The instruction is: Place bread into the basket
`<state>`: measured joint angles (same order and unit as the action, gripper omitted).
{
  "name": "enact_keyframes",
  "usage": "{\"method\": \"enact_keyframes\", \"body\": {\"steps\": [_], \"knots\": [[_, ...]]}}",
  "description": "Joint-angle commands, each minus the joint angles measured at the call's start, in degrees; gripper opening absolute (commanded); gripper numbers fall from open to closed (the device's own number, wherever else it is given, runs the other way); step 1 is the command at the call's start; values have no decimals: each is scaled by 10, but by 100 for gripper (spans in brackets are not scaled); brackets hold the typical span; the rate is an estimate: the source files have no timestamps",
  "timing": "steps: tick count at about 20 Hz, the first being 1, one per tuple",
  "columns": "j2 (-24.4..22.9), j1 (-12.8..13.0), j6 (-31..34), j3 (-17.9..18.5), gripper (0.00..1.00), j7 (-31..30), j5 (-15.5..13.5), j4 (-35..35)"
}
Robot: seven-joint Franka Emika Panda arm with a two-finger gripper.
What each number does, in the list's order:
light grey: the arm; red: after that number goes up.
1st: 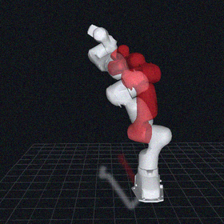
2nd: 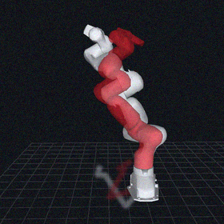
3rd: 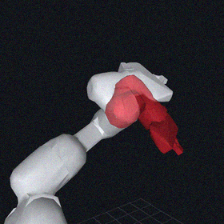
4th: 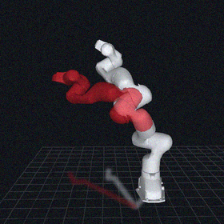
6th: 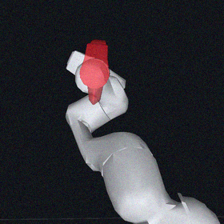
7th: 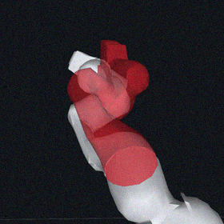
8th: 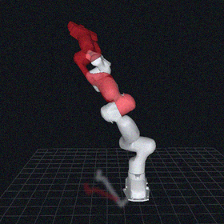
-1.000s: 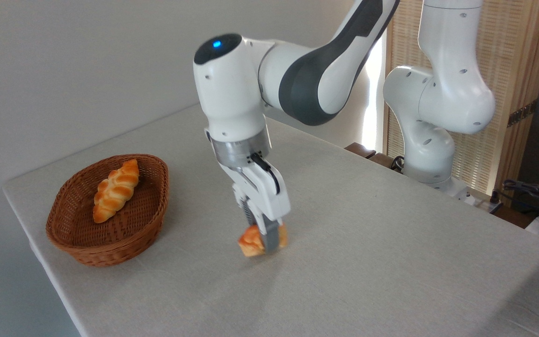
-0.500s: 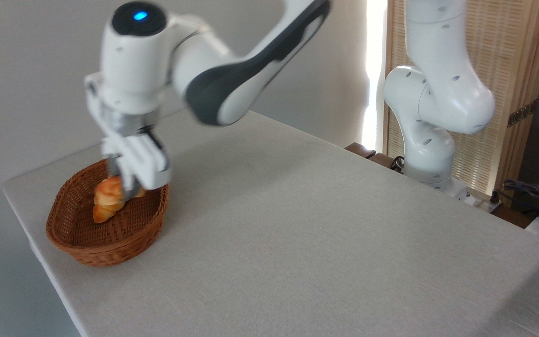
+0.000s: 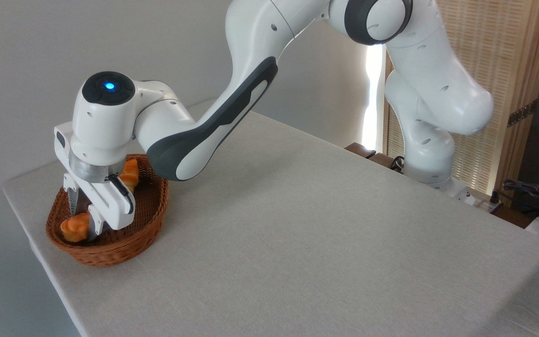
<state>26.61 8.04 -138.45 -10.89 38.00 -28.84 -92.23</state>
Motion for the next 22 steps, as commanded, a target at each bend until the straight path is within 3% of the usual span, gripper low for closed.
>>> {"method": "enact_keyframes", "body": {"steps": [1,4,10,15,18,22], "knots": [[-16,-2,41,6,100,-12,12,3],[-30,-3,88,9,100,-10,17,3],[-126,-3,282,60,100,-7,131,4],[-190,-5,325,104,100,1,200,4],[-210,-18,353,112,100,44,245,4],[-238,-41,405,116,100,65,254,5]]}}
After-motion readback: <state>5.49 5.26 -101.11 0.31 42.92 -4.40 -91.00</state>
